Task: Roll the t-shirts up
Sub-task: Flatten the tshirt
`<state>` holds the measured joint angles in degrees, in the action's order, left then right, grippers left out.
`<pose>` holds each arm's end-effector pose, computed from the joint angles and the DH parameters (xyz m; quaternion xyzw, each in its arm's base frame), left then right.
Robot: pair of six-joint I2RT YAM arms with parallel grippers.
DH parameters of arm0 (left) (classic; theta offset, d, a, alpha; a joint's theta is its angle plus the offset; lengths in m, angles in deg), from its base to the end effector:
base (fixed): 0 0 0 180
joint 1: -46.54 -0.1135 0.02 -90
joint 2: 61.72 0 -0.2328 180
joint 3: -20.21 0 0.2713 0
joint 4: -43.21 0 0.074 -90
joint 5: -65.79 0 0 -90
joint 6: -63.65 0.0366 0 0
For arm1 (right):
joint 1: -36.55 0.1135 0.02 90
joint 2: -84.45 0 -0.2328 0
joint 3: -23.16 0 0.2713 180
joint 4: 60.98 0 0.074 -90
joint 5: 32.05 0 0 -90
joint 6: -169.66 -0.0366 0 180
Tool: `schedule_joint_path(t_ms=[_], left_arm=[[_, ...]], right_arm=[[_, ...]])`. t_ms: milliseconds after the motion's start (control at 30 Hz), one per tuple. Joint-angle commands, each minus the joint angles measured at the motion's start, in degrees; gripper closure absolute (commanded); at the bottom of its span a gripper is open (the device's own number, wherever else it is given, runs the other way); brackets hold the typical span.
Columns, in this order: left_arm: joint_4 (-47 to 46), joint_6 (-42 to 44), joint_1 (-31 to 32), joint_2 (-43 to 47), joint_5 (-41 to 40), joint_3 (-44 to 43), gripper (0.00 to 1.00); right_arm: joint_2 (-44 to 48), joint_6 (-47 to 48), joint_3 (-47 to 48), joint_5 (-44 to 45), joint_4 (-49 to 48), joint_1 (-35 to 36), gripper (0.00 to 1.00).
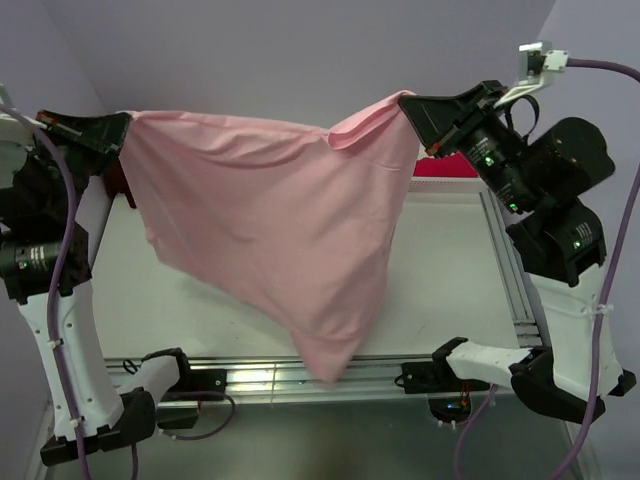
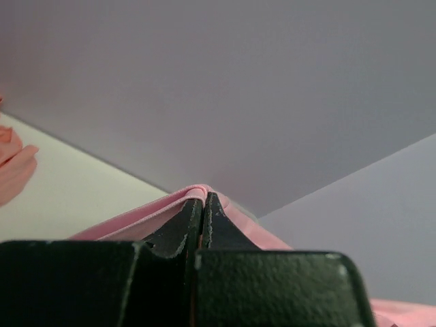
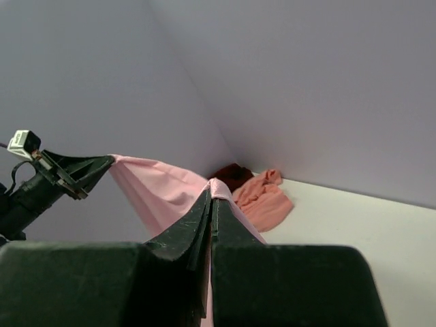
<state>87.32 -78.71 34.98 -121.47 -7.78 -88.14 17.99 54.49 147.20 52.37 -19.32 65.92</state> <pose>0.1891 0.0281 0.5266 -0.2666 0.6256 -0.3442 0.6473 0.1540 0.0907 0.5862 -0.0609 0.5998 0.3914 0.6952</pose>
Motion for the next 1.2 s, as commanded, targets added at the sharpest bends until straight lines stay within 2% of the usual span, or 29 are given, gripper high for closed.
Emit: schedule_joint_path(t_ms=[0, 167, 467, 533, 567, 600, 667, 700, 767, 800, 867, 900, 1100, 1167], left_arm=[[-2.59, 0.24, 0.04, 4.81, -1.22, -7.17, 1.00], [-3.29, 0.50, 0.04, 11.31, -2.80, -5.51, 1.00], [-3.38, 0.68, 0.04, 20.37, -7.11, -0.06, 1.00], [-3.73, 0.50, 0.04, 20.20, -7.11, 0.82, 1.00], [-3.65, 0.42, 0.04, 19.76, -6.24, 0.91, 1.00], [-3.47, 0.41, -0.05, 18.02, -5.62, 0.65, 1.00], [-2.68, 0.33, -0.05, 16.16, -4.30, 1.26, 1.00], [-2.51, -0.02, -0.05, 14.85, -3.95, 3.61, 1.00], [-3.99, -0.20, -0.05, 14.57, -3.86, 7.92, 1.00], [-5.65, -0.37, -0.05, 15.09, -4.38, 13.25, 0.99], [-7.50, -0.64, 0.04, 15.97, -5.17, 19.16, 1.00], [-9.69, -0.81, 0.04, 16.85, -5.26, 24.93, 1.00], [-17.70, -3.80, 0.12, 15.81, -8.34, 44.55, 1.00], [-20.95, -5.73, 0.21, 14.49, -10.44, 48.53, 1.00]], right_arm=[[5.63, -1.11, 4.76, -4.17, -5.32, -0.36, 1.00], [12.48, -1.81, -0.78, -6.80, -9.19, -0.36, 1.00], [19.34, -2.78, -3.16, -8.21, -6.48, -0.36, 1.00], [16.64, -2.35, 2.79, -8.30, -2.45, -0.27, 1.00], [14.45, -1.82, 6.21, -7.87, 3.66, -0.36, 1.00], [9.29, -1.21, 13.12, -6.99, 6.94, -0.36, 1.00], [4.78, -1.46, 17.39, -4.45, 13.09, -0.36, 1.00], [2.67, -2.07, 16.71, -4.09, 13.13, -0.36, 1.00], [2.99, -3.30, 11.55, -3.91, 8.77, -0.45, 1.00], [4.48, -4.70, 5.17, -4.17, 6.73, -0.45, 1.00], [5.81, -6.38, -0.93, -4.52, 1.82, -1.41, 1.00], [6.77, -8.30, -6.18, -4.87, 0.57, -1.85, 1.00], [8.36, -15.07, -29.23, -9.97, -12.87, -8.79, 1.00], [7.14, -16.14, -35.81, -10.67, -17.25, -10.63, 1.00]])
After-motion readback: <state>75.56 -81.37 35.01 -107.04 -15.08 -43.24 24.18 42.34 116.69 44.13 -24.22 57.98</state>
